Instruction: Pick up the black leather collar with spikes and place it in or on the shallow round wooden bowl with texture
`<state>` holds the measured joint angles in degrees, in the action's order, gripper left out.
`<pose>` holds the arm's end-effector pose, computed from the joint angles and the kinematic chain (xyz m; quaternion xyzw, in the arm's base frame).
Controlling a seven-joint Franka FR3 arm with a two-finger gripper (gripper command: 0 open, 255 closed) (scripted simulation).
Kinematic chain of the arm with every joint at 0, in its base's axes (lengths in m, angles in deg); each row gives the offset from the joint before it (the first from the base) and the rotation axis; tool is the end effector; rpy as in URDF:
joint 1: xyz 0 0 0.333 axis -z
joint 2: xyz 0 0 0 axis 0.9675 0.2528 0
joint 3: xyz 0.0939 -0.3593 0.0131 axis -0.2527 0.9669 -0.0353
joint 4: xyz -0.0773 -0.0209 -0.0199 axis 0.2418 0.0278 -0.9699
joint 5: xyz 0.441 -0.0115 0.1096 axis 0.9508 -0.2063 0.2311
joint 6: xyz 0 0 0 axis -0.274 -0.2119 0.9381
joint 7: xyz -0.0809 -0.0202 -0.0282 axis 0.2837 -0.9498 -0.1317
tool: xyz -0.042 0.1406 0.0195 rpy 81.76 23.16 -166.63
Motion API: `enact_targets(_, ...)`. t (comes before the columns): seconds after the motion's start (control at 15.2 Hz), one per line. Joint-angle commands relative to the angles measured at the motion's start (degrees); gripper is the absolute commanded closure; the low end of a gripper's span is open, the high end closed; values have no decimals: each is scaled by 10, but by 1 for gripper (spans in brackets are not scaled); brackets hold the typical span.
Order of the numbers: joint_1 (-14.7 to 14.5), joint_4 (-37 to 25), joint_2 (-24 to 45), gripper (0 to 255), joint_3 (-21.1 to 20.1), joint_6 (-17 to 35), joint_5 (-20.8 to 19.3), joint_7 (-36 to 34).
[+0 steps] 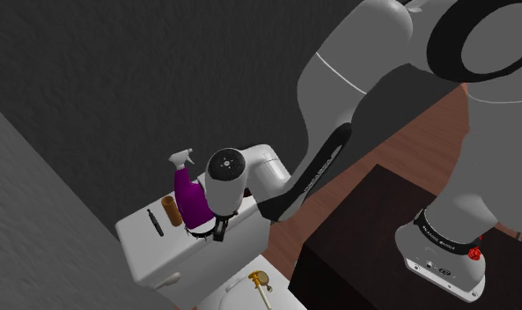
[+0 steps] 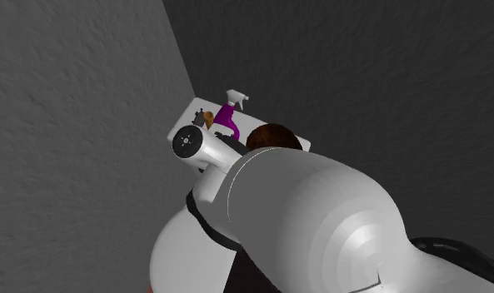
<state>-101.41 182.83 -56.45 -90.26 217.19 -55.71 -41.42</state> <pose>0.4864 0.4283 0.1210 0.9300 0.3441 0.1092 0.0695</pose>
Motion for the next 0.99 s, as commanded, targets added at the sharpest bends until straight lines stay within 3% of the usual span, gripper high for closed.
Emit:
enact_targets(0.0, -5, -9, 16, 0, 8, 7, -10, -7)
enact_targets(0.73, -12, -25, 43, 0, 21, 19, -25, -17)
enact_targets(0.79, -12, -25, 43, 255, 21, 19, -25, -17)
enact_targets(0.92, -12, -25, 43, 255, 21, 19, -25, -17)
